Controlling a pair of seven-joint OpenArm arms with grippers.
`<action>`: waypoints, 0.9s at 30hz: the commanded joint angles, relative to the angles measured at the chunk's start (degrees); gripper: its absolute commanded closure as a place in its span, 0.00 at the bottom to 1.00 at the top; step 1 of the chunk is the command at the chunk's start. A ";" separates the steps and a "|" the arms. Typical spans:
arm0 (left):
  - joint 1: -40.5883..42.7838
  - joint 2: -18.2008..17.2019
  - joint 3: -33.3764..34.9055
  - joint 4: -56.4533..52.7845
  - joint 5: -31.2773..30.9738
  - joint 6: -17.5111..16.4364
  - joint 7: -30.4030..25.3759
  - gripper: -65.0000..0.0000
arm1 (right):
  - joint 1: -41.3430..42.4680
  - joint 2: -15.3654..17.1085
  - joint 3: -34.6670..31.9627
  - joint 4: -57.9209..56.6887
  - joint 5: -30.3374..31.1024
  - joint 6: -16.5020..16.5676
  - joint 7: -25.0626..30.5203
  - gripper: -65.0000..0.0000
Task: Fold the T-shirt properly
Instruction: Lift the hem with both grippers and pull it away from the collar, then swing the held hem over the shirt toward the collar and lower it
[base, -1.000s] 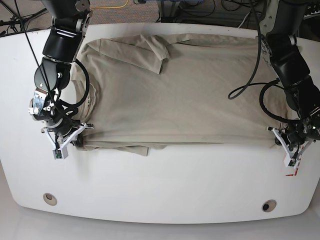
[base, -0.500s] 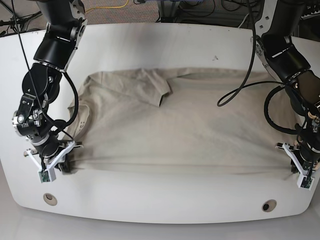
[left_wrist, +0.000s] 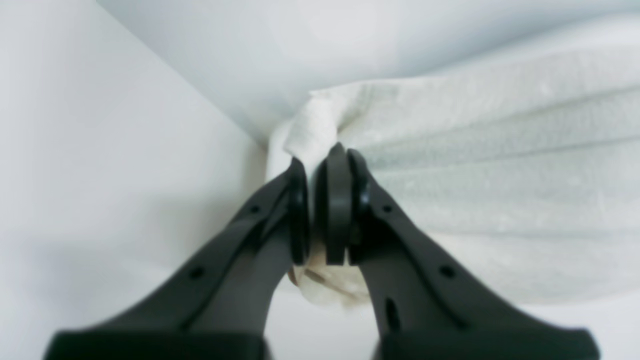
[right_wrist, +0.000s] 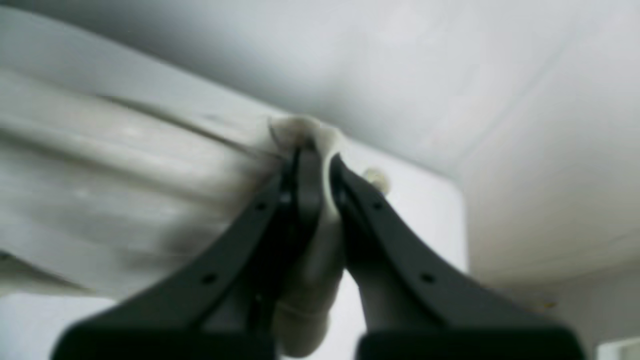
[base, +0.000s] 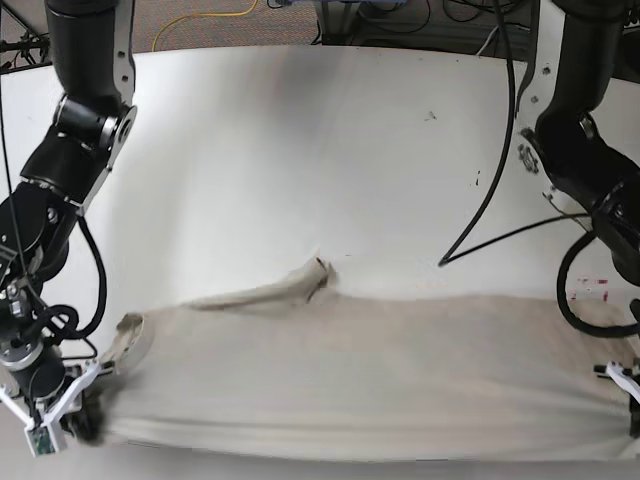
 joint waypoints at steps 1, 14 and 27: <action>-6.85 -1.03 -0.13 0.31 0.74 0.18 -1.43 1.00 | 7.50 2.42 -1.52 0.52 -0.43 0.22 1.20 1.00; -17.66 -0.59 2.16 -3.73 0.39 0.18 -1.43 1.00 | 19.19 6.47 -8.38 0.52 -0.34 0.22 0.94 1.00; 0.53 1.87 1.72 0.49 0.30 0.18 -1.43 1.00 | -4.54 4.88 -1.78 13.36 -0.34 0.22 0.32 1.00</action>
